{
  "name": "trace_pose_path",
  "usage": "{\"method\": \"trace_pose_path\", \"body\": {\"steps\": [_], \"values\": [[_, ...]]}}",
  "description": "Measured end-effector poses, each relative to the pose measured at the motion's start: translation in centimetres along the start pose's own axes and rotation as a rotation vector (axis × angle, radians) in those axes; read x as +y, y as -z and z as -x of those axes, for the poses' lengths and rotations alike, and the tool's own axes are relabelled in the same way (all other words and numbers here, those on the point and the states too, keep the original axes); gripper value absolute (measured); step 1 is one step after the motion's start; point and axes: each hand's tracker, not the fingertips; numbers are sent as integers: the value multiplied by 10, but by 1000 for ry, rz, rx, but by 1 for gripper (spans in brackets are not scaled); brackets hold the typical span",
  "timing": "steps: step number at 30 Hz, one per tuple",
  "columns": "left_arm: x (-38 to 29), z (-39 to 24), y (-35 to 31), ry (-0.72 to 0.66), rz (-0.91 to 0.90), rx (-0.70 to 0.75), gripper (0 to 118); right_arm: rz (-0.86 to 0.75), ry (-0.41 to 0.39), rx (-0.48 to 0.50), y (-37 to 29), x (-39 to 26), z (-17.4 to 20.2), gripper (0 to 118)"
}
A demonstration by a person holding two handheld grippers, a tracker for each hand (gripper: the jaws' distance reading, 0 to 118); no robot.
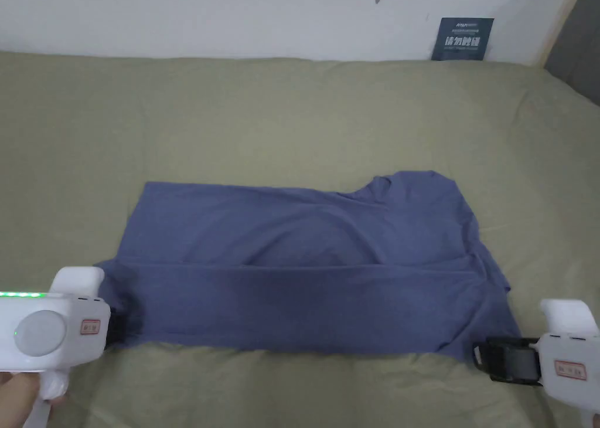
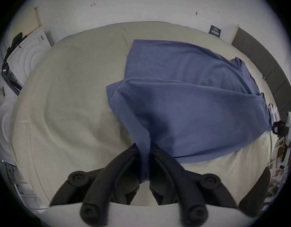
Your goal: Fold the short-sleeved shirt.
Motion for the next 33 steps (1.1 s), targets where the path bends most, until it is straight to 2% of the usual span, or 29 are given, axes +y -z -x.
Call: {"method": "trace_pose_path", "body": {"steps": [1, 2, 3, 4, 6, 10, 18, 25, 33], "values": [[0, 2, 0, -11, 0, -5, 11, 22, -16, -7, -8, -1, 3, 94], [0, 3, 0, -22, -2, -9, 11, 29, -18, -9, -6, -1, 3, 65], [0, 3, -1, -29, -2, -12, 11, 34, -18, -3, -4, 0, 2, 27], [1, 3, -2, -32, -2, -14, 11, 15, -13, 27, -6, 3, 1, 10], [2, 4, -5, -29, -3, -14, 10, 13, -26, 11, -16, 6, 3, 10], [2, 8, -20, -20, -36, 7, 9, -27, -102, -16, -39, 3, 3, 10], [-24, 17, -59, -38, -72, 10, 7, -56, -125, -23, -78, -17, 11, 9], [-85, 35, -98, -92, -61, 13, 7, -39, -125, 25, -108, -68, 14, 9], [-142, 37, -118, -109, -38, 1, 7, -19, -131, 35, -128, -116, 19, 9]]}}
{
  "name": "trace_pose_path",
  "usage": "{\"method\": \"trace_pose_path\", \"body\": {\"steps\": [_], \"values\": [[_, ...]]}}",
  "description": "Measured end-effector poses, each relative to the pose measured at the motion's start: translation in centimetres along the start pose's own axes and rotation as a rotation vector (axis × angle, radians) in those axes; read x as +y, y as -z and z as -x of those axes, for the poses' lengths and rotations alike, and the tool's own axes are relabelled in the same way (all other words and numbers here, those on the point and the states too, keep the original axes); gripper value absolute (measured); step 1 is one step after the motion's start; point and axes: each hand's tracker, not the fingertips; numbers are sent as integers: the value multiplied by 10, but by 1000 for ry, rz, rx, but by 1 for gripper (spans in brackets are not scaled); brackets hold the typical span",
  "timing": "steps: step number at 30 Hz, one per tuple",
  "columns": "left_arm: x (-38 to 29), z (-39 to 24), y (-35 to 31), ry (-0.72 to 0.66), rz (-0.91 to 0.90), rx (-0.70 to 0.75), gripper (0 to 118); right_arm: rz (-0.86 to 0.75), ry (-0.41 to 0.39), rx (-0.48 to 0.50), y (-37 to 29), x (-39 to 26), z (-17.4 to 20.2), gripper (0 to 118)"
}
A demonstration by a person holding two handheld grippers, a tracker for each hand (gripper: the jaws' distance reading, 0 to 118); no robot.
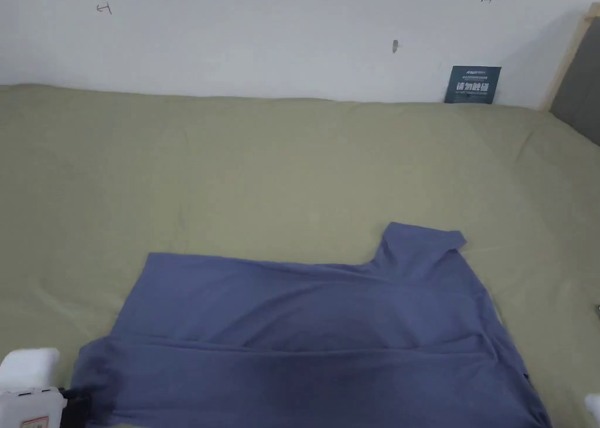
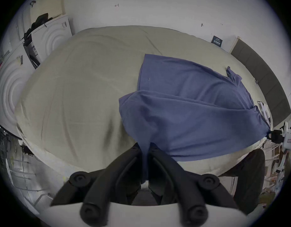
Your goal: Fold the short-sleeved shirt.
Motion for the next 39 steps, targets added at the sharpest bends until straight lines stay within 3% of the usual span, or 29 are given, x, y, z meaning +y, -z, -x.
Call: {"method": "trace_pose_path", "body": {"steps": [2, 3, 4, 5, 6, 7, 8, 11, 14, 15, 17, 18, 23, 24, 26, 27, 35, 36, 39], "values": [[-3, -1, 4, -2, -1, -5, 8, 15, 8, 8, 4, -3, 1, 10], [-3, -1, 7, 1, 4, -17, 14, 28, 14, 17, 7, -3, 2, 13], [-3, -1, 8, 6, 5, -27, 49, 31, 16, 17, 9, -2, 3, 41], [-1, -2, 7, 15, 1, -22, 89, 40, 19, 12, 10, -1, 4, 82], [1, -4, 5, 19, -2, -14, 114, 55, 16, 8, 10, 2, 5, 117], [5, -4, 4, 23, -3, 4, 114, 62, 16, 10, 12, 4, 5, 110], [10, -4, -2, 21, -52, 14, 114, -41, 30, 28, 4, 10, 5, 106], [41, -3, -7, 32, -96, 21, 113, -3, 68, 39, 4, 38, 2, 112], [80, -7, 6, 21, -114, 10, 110, -69, 112, 35, 12, 70, -5, 108], [95, -8, 13, 17, -123, 2, 100, -104, 121, 9, 15, 83, -6, 94], [124, -13, 33, 5, -118, -12, 28, -138, 122, -17, 28, 107, -4, 11], [133, -12, 45, 3, -110, -28, 0, -175, 138, -49, 33, 115, -5, 0], [192, -23, 97, 44, -107, 18, 0, -143, 134, -47, 72, 157, -11, 0], [201, -22, 106, 51, -111, 33, 7, -140, 126, -58, 77, 164, -8, 0], [216, -23, 128, 52, -94, 61, 89, -128, 131, -59, 91, 173, -9, 0], [220, -21, 141, 53, -49, 76, 117, -119, 129, -63, 97, 176, -9, 0], [215, -36, 189, 145, 66, 127, 114, -71, 123, -83, 132, 189, -23, 0], [212, -38, 187, 144, 64, 123, 105, -70, 123, -84, 135, 189, -25, 0], [213, -41, 171, 100, 26, 45, 44, -59, 123, -91, 143, 196, -30, 0]]}}
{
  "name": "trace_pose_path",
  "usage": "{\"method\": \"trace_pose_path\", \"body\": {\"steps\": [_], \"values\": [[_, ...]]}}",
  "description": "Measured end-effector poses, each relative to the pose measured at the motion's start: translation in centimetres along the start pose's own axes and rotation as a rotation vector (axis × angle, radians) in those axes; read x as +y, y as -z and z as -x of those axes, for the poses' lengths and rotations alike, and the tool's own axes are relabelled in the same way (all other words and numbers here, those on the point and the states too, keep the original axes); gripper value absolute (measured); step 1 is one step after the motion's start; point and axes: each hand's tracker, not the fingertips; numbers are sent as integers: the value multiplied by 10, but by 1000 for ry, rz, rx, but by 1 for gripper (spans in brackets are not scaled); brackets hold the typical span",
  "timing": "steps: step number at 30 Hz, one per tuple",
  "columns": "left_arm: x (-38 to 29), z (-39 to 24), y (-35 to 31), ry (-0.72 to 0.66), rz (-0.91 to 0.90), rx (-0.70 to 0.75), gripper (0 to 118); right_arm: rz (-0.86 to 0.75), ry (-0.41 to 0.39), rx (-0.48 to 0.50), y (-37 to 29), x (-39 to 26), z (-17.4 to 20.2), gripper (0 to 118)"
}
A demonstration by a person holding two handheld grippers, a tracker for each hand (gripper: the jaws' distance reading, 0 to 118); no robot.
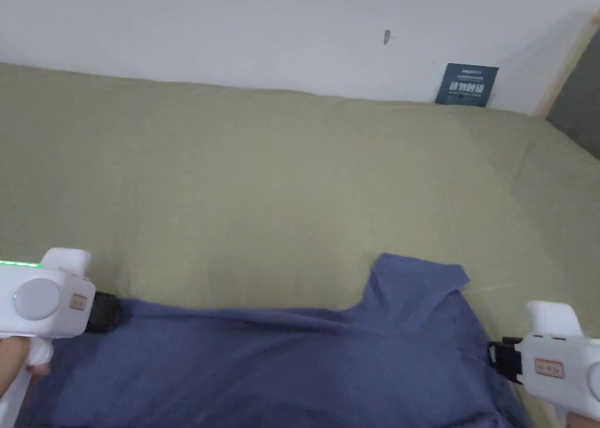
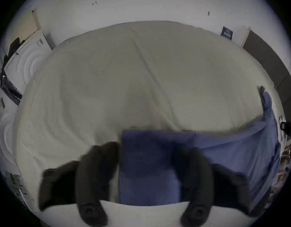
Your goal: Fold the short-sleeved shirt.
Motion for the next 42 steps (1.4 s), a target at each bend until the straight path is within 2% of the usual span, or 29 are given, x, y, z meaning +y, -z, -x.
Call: {"method": "trace_pose_path", "body": {"steps": [1, 2, 5, 6, 7, 8, 9, 10, 12, 14, 15, 16, 17, 18, 19, 23, 29, 35, 42], "values": [[0, -2, -3, 21, -6, 10, 13, 1, -4, -5, 3, 3, -1, 0], [0, -3, -3, 35, 0, -15, 8, 5, -9, -7, 7, 7, -1, 0], [1, -5, -2, 25, 3, -18, 8, 22, -18, -19, 23, 23, -4, 5], [1, -6, -1, 23, 2, -15, 8, 45, -8, -12, 32, 29, -7, 28], [1, -4, 2, 16, 2, -15, 8, 100, 0, -11, 42, 33, -9, 82], [2, -4, 3, 13, 3, -15, 8, 144, -4, -14, 54, 35, -10, 115], [2, -4, 3, 10, 3, -14, 8, 91, -4, -26, 65, 39, -8, 114], [2, -5, 3, 6, 3, -15, 8, 103, -17, -52, 76, 43, -7, 104], [3, -4, 5, 4, 5, -15, 8, 199, -45, -71, 99, 44, -7, 102], [3, -5, 4, 6, 4, -13, 8, 172, -35, -52, 70, 31, -14, 99], [3, -5, 2, 6, 4, -12, 8, 177, -21, -52, 62, 35, -14, 91], [4, -5, 1, 9, 3, -11, 8, 158, -20, -42, 52, 37, -13, 62], [3, -5, -2, 10, -1, -11, 8, 107, -51, -35, 46, 39, -13, 20], [3, -5, -5, 10, -6, -12, 8, 89, -47, 29, 40, 40, -13, 0], [1, -4, -10, 5, -18, -13, 8, 76, -29, 24, 28, 39, -12, 0], [-4, 2, -42, -2, -68, -32, 8, 2, -65, 28, -22, 36, 6, 0], [-29, 19, -115, 9, -170, -66, 8, -83, -64, 87, -89, 16, -2, 0], [-91, 33, -165, -4, -220, -101, 8, -138, -72, 111, -148, -42, -6, 0], [-178, 36, -182, -15, -238, -94, 8, -137, -104, 112, -175, -122, -5, 0]]}}
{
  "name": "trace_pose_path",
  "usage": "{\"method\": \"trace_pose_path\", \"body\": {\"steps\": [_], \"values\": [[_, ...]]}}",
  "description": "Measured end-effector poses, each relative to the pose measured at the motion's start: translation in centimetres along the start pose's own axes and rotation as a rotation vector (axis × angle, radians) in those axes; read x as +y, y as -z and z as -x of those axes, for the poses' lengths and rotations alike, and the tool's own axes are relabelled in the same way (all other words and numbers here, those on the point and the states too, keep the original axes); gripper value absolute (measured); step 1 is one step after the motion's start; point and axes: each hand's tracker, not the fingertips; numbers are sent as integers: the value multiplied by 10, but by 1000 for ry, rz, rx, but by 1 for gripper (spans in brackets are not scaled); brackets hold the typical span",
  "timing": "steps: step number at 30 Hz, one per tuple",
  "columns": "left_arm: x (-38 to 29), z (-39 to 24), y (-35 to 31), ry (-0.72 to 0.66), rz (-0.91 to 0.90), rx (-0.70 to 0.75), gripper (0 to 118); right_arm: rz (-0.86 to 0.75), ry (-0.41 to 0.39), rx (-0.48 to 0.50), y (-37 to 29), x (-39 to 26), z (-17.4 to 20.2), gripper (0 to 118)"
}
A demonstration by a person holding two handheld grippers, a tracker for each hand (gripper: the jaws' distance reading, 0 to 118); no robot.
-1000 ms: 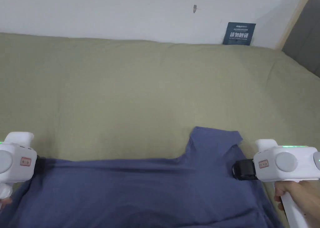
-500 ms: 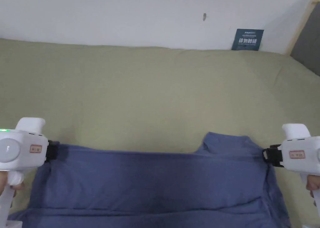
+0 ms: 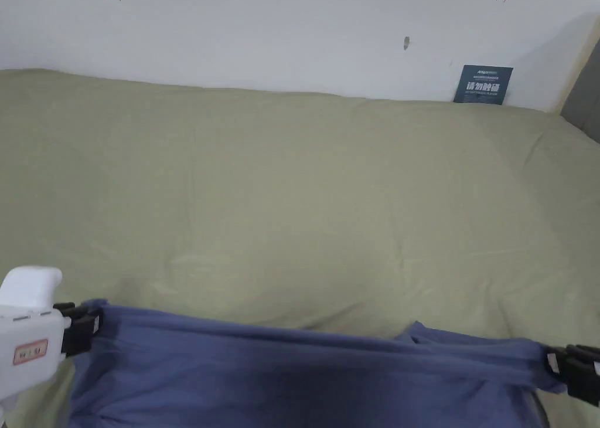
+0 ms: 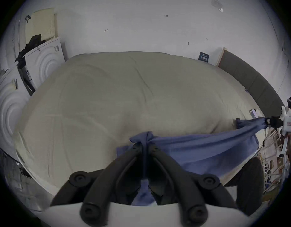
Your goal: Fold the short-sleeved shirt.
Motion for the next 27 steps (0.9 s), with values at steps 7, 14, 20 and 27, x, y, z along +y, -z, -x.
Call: {"method": "trace_pose_path", "body": {"steps": [7, 14, 20, 27], "values": [[-55, 2, 9, 6, 23, 10, 8, 70, -22, 0, 12, -51, 2, 0], [-61, 4, 16, -22, 81, 19, 110, 115, -2, -7, 25, -61, 2, 76], [-51, 1, -9, -49, 15, 58, 114, 72, 55, -12, 10, -55, 20, 111], [-27, -13, -45, -66, -117, 93, 0, -227, -11, -59, -29, -22, 100, 0]]}}
